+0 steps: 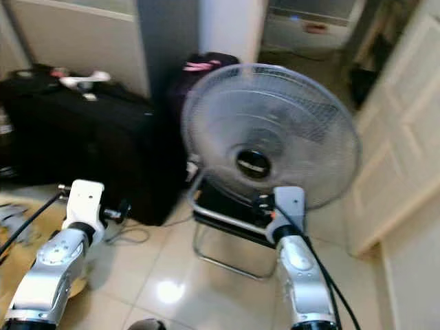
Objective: Clean up the room
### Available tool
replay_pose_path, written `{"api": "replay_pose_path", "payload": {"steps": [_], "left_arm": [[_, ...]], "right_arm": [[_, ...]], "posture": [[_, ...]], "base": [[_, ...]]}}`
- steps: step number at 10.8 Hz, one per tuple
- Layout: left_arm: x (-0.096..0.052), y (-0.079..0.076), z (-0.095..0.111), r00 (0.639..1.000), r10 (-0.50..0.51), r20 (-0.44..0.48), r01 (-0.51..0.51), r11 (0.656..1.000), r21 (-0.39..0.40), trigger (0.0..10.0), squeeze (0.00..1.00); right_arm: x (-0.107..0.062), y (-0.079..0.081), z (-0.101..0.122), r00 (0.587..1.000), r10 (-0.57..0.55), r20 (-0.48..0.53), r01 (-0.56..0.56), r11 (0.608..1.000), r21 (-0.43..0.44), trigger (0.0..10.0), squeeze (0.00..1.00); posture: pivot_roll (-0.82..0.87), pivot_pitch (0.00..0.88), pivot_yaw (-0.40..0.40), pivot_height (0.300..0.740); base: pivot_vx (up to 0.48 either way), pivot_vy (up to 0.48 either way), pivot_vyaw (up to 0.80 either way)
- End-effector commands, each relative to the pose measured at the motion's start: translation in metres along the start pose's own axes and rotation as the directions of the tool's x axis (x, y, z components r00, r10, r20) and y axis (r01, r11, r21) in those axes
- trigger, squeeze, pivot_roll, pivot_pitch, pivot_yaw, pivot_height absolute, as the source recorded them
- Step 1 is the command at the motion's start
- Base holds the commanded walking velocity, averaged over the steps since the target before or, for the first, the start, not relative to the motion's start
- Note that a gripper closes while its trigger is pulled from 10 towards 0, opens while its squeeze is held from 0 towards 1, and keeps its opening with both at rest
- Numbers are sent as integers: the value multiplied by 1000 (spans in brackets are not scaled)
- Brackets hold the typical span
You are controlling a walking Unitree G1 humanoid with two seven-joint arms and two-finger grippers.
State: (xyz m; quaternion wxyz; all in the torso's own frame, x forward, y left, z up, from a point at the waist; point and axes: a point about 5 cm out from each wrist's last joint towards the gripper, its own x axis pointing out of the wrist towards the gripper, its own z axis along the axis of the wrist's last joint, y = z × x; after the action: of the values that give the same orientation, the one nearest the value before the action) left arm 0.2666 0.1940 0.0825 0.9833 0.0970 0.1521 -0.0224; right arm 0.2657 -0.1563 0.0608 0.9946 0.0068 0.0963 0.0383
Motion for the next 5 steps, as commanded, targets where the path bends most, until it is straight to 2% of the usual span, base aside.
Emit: {"api": "replay_pose_path", "payload": {"steps": [1,2,3,5], "left_arm": [[1,-6,7,999,-33,23,32,999,12,10000,0],[3,-6,10,998,-44,46,40,996,75,10000,0],[6,-5,14,998,-31,55,26,995,93,10000,0],[12,-10,19,996,-61,59,56,995,78,10000,0]], "right_arm": [[-2,0,-3,1000,-8,-8,8,1000,8,10000,1000],[0,-1,-5,998,-56,-22,57,996,69,10000,1000],[2,-4,-2,997,-76,-19,77,989,127,10000,1000],[3,5,-1,999,38,-1,-38,999,-3,10000,1000]], "posture": [[0,0,-11,740],[6,0,-21,740],[10,0,-25,740],[-9,0,-14,740]], "base": [[0,0,756],[0,0,775],[0,0,750],[0,0,741]]}}
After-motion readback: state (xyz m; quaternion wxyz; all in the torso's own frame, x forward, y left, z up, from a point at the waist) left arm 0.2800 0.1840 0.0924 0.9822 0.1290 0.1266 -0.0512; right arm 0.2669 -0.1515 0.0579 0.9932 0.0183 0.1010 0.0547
